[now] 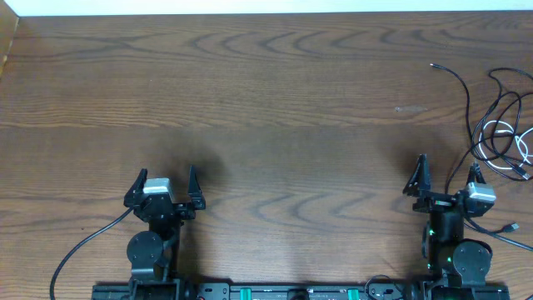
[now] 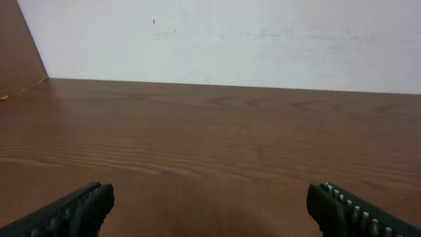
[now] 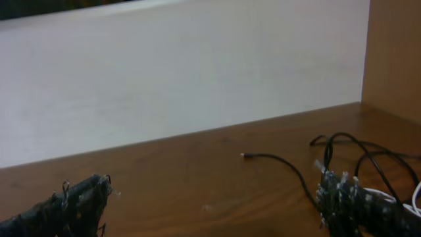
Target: Untangle cables
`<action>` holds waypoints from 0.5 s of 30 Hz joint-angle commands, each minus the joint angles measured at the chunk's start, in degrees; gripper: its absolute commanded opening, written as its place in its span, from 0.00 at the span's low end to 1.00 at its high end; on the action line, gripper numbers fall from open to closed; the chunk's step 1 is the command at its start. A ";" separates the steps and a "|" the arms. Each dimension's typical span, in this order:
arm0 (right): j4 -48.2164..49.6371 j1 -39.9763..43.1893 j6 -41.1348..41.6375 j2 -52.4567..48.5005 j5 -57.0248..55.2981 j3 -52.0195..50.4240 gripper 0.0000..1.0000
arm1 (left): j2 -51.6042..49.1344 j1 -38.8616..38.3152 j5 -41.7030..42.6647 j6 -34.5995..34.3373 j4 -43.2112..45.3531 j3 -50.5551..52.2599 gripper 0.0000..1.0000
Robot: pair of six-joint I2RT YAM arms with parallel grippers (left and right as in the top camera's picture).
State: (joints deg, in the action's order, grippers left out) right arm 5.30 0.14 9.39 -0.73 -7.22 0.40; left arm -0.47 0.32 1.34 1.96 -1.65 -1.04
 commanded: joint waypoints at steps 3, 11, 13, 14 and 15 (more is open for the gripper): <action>-4.96 0.31 -4.50 0.46 2.25 -0.11 0.99 | 0.24 0.31 -1.60 0.81 -2.58 0.81 0.99; -9.42 0.31 -7.39 0.46 3.45 -0.13 0.99 | 0.24 0.31 -1.60 0.81 -2.58 0.81 0.99; -9.44 0.31 -7.41 0.46 3.89 -0.13 0.99 | 0.24 0.31 -1.60 0.81 -2.58 0.81 0.99; -9.40 0.31 -7.41 0.46 3.76 -0.13 0.99 | 0.24 0.31 -1.60 0.79 -2.58 0.81 0.99; -9.38 0.31 -7.39 0.46 3.74 -0.13 0.99 | 0.24 0.31 -1.60 0.81 -2.58 0.81 0.99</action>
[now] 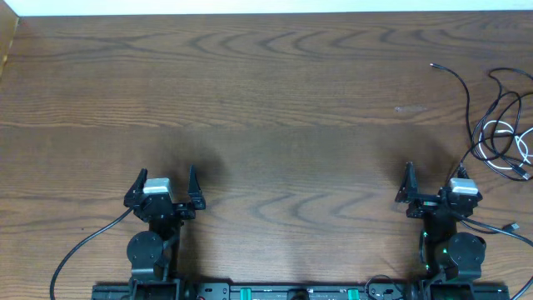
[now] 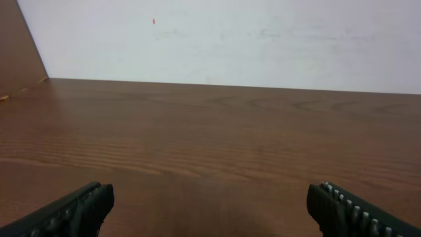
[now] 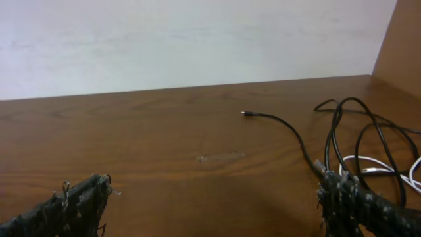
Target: Untangle cables
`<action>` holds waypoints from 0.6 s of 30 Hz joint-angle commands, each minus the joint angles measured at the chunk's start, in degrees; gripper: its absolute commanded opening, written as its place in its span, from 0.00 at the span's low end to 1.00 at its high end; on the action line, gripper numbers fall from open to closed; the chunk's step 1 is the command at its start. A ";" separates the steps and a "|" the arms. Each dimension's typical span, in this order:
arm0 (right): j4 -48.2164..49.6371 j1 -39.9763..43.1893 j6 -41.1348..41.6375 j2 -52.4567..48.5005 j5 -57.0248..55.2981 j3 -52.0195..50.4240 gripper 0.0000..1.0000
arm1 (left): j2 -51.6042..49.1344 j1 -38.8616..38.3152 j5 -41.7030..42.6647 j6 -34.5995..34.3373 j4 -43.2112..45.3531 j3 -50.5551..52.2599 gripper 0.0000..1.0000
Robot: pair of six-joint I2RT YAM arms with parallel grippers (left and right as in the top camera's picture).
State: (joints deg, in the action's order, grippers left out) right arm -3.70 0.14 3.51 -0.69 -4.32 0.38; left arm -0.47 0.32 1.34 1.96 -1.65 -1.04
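A tangle of black cables (image 1: 498, 117) and a white cable (image 1: 502, 133) lies at the table's right edge. One black cable's loose end (image 1: 433, 65) points toward the far side. In the right wrist view the black cables (image 3: 342, 125) and the white cable (image 3: 376, 172) lie ahead to the right, just beyond the right fingertip (image 3: 342, 197). My right gripper (image 1: 434, 175) (image 3: 214, 191) is open and empty, near the front edge, to the left of the tangle. My left gripper (image 1: 165, 177) (image 2: 210, 197) is open and empty at the front left, far from the cables.
A wooden table (image 1: 266, 100) carries everything. A white wall (image 2: 230, 33) closes the far side. Raised wooden side boards stand at the left (image 2: 20, 46) and the right (image 3: 402, 39). The left arm's own lead (image 1: 83, 246) trails off at the front left.
My right gripper has shifted a little left and back toward the front edge, and its view now shows more of the table and cables. The left gripper and the cables have not moved.
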 commanded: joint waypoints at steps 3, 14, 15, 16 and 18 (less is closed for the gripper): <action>-0.33 0.31 -1.46 0.42 0.83 -0.11 0.99 | 0.24 0.31 -1.60 0.81 -2.58 0.81 0.98; -0.72 1.53 -1.92 0.42 2.73 -0.11 0.99 | 0.24 0.31 -1.60 0.81 -2.58 0.81 0.99; -0.74 1.77 -2.10 0.42 3.13 -0.11 0.99 | 0.24 0.31 -1.60 0.81 -2.58 0.81 0.99; -0.81 2.01 -2.10 0.42 3.21 -0.11 0.99 | 0.24 0.31 -1.60 0.81 -2.58 0.81 0.98; -0.81 2.08 -2.27 0.42 3.19 -0.11 0.99 | 0.24 0.31 -1.60 0.81 -2.58 0.81 0.99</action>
